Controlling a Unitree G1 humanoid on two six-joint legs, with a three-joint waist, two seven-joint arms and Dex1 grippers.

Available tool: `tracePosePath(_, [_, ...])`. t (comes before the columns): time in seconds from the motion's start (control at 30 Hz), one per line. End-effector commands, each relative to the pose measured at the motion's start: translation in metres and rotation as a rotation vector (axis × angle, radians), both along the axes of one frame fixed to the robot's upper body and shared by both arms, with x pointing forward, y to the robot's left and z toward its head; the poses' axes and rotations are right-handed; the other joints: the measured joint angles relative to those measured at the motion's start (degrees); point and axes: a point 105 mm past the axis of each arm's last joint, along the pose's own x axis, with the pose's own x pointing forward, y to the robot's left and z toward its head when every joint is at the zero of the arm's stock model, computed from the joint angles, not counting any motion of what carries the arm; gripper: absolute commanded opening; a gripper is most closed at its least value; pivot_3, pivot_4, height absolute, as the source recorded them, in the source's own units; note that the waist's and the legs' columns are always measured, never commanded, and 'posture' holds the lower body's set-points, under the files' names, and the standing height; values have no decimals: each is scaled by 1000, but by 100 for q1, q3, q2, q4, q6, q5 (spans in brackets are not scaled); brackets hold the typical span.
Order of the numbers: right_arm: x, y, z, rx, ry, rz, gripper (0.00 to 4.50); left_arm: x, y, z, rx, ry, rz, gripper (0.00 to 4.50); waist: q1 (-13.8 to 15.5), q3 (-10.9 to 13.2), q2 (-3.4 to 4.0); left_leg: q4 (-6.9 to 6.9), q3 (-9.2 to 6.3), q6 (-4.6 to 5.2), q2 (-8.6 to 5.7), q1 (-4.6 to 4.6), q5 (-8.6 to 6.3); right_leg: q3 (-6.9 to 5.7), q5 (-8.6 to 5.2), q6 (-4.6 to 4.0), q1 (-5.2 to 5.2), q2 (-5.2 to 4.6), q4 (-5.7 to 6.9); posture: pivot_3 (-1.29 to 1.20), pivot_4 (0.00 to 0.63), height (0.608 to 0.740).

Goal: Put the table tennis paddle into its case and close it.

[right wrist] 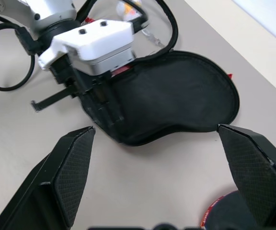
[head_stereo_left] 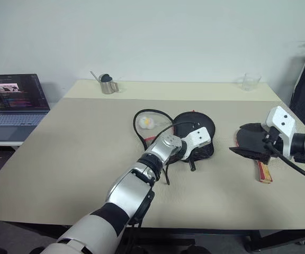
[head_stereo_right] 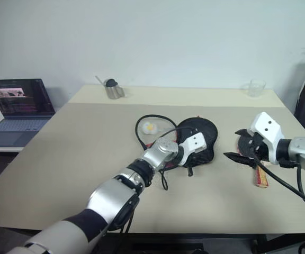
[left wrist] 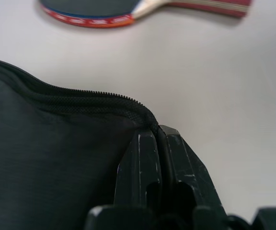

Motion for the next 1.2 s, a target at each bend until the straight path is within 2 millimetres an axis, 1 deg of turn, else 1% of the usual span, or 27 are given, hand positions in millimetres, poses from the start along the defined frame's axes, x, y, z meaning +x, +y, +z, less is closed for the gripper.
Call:
tracePosePath(0.03, [2,1,12,-12,-58,4,4500,5,-4,12,-28,-9,31,30,-3,0,0,0,0,0,0,0,0,0,0,0,0,0,1,0,150,740])
tracePosePath(0.13, [2,2,10,-8,-54,4,4500,4,-3,11,-35,17,34,730,-8,0,0,0,0,0,1,2,0,-1,0,0,0,1,4,0,150,740])
tracePosePath(0.23, [3,0,9,-9,-49,-3,4500,3,-2,13,-47,25,21,1836,-8,0,0,0,-1,0,1,3,0,-1,0,0,-1,1,6,0,150,740])
tracePosePath(0.3, [4,-2,9,-8,-49,-17,4500,4,-1,18,-72,33,27,2536,-8,0,0,0,1,0,1,3,0,0,0,0,-1,1,5,0,150,740])
tracePosePath(0.4, [7,-11,10,-6,-65,-65,4500,7,3,33,-97,14,6,3619,-8,0,1,0,1,0,1,3,0,0,0,0,-1,1,5,0,150,740])
tracePosePath(0.47, [9,-18,9,2,-65,-108,4500,6,5,47,-134,8,-28,4354,-9,0,0,0,1,0,2,3,1,0,0,-1,-1,1,7,0,150,740])
tracePosePath(0.53, [10,-26,7,-2,-62,-154,4500,2,9,57,-129,-29,-94,4433,-8,0,1,0,0,-1,2,3,1,0,0,-1,-1,1,7,0,150,740])
tracePosePath(0.6, [10,-35,6,11,-57,-226,4500,-1,21,66,-123,-59,-135,4433,-9,-1,1,0,2,-1,2,3,1,1,0,-1,-1,0,7,0,150,740])
tracePosePath(0.67, [12,-50,4,39,-42,-340,4500,-3,38,80,-152,-80,-156,4433,-18,-1,2,-1,1,-1,4,4,1,6,0,-1,-2,0,7,0,150,740])
tracePosePath(0.73, [12,-68,-3,66,4,-483,4500,-5,60,94,-180,-104,-161,4433,-38,-2,4,-2,-2,-2,9,10,1,11,0,-2,-1,0,12,0,150,740])
tracePosePath(0.8, [11,-85,-14,97,58,-639,4500,-13,81,101,-193,-106,-183,4433,-45,-3,5,-2,-6,-4,14,16,2,15,-1,-4,-1,-1,18,0,150,740])
tracePosePath(0.83, [10,-90,-20,108,81,-699,4500,-19,94,102,-192,-96,-202,4433,-50,-3,6,-3,-6,-6,19,20,4,17,-1,-5,-1,-3,21,0,150,740])
tracePosePath(0.93, [4,-93,-34,150,119,-798,4500,-44,128,104,-192,-44,-278,4433,-45,-6,11,-5,-11,-11,25,26,7,16,0,-11,1,-5,26,0,150,740])
tracePosePath(1.0, [0,-90,-44,175,150,-829,4500,-61,142,111,-236,28,-318,4433,-36,-6,12,-6,-15,-11,29,27,8,15,-2,-15,2,-5,27,0,150,740])
tracePosePath(1.03, [0,-89,-51,180,169,-863,4500,-65,150,112,-238,47,-315,4433,-32,-6,12,-4,-16,-11,28,26,8,14,-1,-16,1,-3,28,0,150,740])
tracePosePath(1.13, [4,-92,-70,232,203,-1019,4500,-62,172,98,-164,63,-213,4433,-30,-9,14,1,-21,-7,21,27,10,9,0,-14,9,1,27,0,150,740])
tracePosePath(1.2, [8,-92,-79,267,210,-1088,4500,-60,177,92,-152,74,-175,4433,-25,-11,19,2,-18,1,14,30,14,15,3,-7,12,-5,28,0,150,740])
